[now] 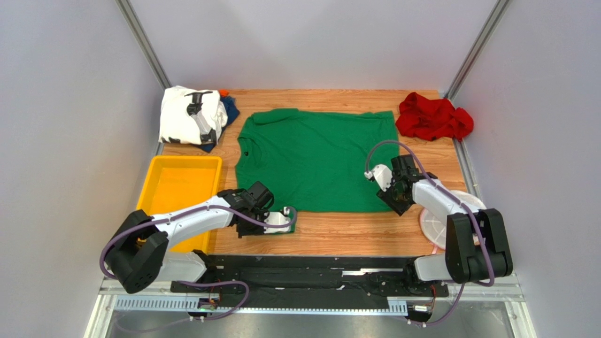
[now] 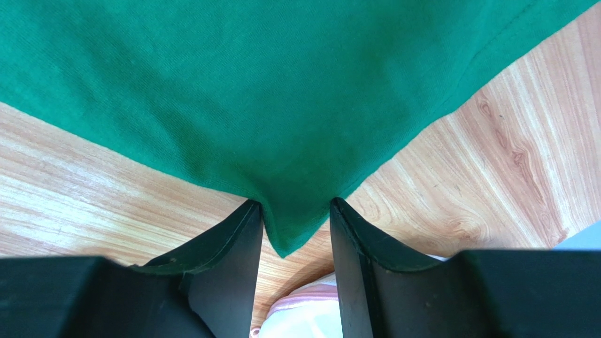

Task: Fold and stack the t-shirts
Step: Grap the side of the flattened tshirt closest away from the robot with both arms

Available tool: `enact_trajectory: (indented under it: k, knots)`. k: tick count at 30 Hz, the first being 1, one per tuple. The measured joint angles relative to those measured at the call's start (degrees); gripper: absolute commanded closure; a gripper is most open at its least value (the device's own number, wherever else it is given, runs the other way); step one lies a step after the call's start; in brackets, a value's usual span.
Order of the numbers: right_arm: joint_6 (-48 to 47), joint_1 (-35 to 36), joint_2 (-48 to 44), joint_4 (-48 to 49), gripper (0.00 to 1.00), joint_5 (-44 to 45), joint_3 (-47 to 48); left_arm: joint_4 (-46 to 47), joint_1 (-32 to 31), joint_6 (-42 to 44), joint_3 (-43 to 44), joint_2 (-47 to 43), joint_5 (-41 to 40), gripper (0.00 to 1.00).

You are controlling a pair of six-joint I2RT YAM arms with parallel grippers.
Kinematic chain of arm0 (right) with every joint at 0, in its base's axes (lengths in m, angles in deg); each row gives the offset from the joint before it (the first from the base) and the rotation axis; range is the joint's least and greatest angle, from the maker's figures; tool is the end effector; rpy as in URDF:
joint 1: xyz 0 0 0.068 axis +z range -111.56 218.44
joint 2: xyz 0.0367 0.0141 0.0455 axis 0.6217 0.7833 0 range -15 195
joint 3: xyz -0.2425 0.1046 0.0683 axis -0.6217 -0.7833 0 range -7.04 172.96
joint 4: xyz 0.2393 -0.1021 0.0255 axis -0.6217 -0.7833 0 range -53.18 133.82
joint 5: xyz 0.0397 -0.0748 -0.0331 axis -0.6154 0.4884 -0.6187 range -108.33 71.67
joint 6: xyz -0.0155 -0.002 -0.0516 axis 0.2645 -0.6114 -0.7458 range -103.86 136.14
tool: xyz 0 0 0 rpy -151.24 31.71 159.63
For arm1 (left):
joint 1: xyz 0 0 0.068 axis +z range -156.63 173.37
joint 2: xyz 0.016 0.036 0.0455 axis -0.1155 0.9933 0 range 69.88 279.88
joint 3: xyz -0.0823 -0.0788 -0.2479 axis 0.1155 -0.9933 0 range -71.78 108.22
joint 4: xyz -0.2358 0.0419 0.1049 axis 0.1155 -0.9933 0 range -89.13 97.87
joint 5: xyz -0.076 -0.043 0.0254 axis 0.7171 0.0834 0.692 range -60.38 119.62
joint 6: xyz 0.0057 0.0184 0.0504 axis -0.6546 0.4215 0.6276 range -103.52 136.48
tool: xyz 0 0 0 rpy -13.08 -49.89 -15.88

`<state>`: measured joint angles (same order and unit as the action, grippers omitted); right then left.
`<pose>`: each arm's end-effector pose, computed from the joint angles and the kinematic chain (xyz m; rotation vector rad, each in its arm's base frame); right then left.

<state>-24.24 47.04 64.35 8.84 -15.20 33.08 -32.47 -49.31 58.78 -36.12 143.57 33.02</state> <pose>0.2264 0.0322 0.1590 -1.1863 2.6306 -0.1854 0.1442 -0.1357 0.1559 1.9906 2.1603 -0.0882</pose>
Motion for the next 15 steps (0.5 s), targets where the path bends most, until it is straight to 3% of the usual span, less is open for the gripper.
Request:
enact_trajectory:
  k: [12, 15]
  knots:
    - [-0.46, -0.83, -3.52, 1.05, 0.57, 0.98, -3.02, -0.02, 0.00, -0.02, 0.00, -0.04, -0.02, 1.00]
    - [-0.61, -1.20, -3.67, 1.20, 0.62, 1.01, -3.21, 0.00, 0.00, -0.02, -0.02, -0.04, 0.00, 1.00]
